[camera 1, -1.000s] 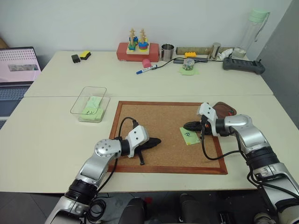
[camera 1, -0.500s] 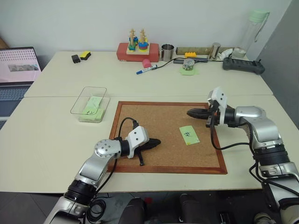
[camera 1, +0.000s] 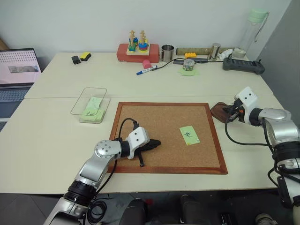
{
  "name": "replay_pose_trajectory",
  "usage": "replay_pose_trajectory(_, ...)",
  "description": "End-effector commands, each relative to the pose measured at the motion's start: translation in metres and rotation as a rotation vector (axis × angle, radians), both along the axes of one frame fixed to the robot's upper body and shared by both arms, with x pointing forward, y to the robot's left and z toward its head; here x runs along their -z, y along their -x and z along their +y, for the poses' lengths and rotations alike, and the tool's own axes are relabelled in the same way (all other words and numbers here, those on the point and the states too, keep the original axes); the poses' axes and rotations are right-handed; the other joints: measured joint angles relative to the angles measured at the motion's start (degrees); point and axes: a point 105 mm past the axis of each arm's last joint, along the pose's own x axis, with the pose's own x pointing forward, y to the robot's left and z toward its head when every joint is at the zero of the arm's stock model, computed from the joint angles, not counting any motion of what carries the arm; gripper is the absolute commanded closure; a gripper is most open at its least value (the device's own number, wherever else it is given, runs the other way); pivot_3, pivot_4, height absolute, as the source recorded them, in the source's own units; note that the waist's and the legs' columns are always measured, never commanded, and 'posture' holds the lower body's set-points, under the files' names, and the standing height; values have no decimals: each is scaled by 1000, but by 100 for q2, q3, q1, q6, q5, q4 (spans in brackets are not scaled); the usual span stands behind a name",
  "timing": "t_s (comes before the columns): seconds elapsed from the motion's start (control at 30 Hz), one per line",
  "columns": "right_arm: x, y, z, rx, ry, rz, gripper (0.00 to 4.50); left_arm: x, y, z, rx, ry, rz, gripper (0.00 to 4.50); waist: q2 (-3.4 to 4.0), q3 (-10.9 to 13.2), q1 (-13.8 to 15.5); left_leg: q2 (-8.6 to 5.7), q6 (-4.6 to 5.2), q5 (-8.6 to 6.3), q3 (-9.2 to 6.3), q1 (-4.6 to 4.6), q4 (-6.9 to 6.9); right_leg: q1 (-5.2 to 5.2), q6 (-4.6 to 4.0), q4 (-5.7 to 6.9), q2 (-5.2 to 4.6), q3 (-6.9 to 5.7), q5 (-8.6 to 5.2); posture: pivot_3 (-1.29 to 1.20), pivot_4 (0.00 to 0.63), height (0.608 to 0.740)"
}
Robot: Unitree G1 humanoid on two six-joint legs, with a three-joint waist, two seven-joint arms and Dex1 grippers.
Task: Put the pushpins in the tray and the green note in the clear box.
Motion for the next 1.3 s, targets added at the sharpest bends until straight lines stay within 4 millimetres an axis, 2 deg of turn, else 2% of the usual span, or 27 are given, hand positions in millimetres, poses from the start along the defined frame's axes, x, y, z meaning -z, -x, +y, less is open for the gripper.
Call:
replay_pose_trajectory(0.03,-14,-10,-3,29,17,-70,3704,20,8,5,2,-61,71,4500,0,0,0,0,0,0,0,-1,0,0,0,0,0,1,0,0,150,740)
replay_pose_trajectory(0.2,-16,-12,-3,19,29,-87,2686,21,9,5,-4,-60,75,4500,1,0,4,-1,0,0,-1,-1,0,0,0,-1,0,-1,0,0,150,740)
replay_pose_trajectory(0.37,-33,-6,6,-63,-1,-116,1613,21,9,5,-5,-60,76,4500,1,-1,1,0,0,0,0,-1,0,0,0,0,0,0,0,0,150,740)
replay_pose_trajectory(0.43,-38,0,12,-123,-7,-113,1613,21,9,5,-5,-60,76,4500,3,-1,0,-1,0,0,-1,-1,0,0,0,0,0,0,0,0,150,740)
replay_pose_trajectory(0.5,-38,20,25,-254,0,-79,1613,21,9,5,-3,-61,76,4500,3,-1,5,0,0,0,-4,-2,-1,0,0,0,0,-2,0,0,150,740)
replay_pose_trajectory(0.57,-36,42,40,-384,10,-31,1613,21,8,5,-1,-62,76,4500,3,-2,29,-1,1,-1,-9,-5,-1,-1,1,-1,0,-6,0,0,150,740)
replay_pose_trajectory(0.73,-22,74,60,-514,38,52,1613,21,9,6,5,-66,76,4500,4,-4,25,-1,5,-4,-14,-6,2,3,1,-3,-1,-9,0,0,150,740)
replay_pose_trajectory(0.83,-13,82,70,-551,38,89,1613,21,9,6,5,-68,78,4500,4,-4,4,1,5,-3,-8,0,3,5,2,-3,-1,-4,-1,0,150,740)
replay_pose_trajectory(1.0,6,85,82,-587,52,123,1613,22,9,5,4,-68,82,4500,4,-4,4,3,5,-3,-5,5,3,6,6,-2,0,-5,-3,0,150,740)
replay_pose_trajectory(1.3,18,84,94,-624,37,154,1613,22,10,7,-4,-72,81,4500,4,-4,11,1,4,-3,-8,2,2,5,1,-3,0,-6,0,0,150,740)
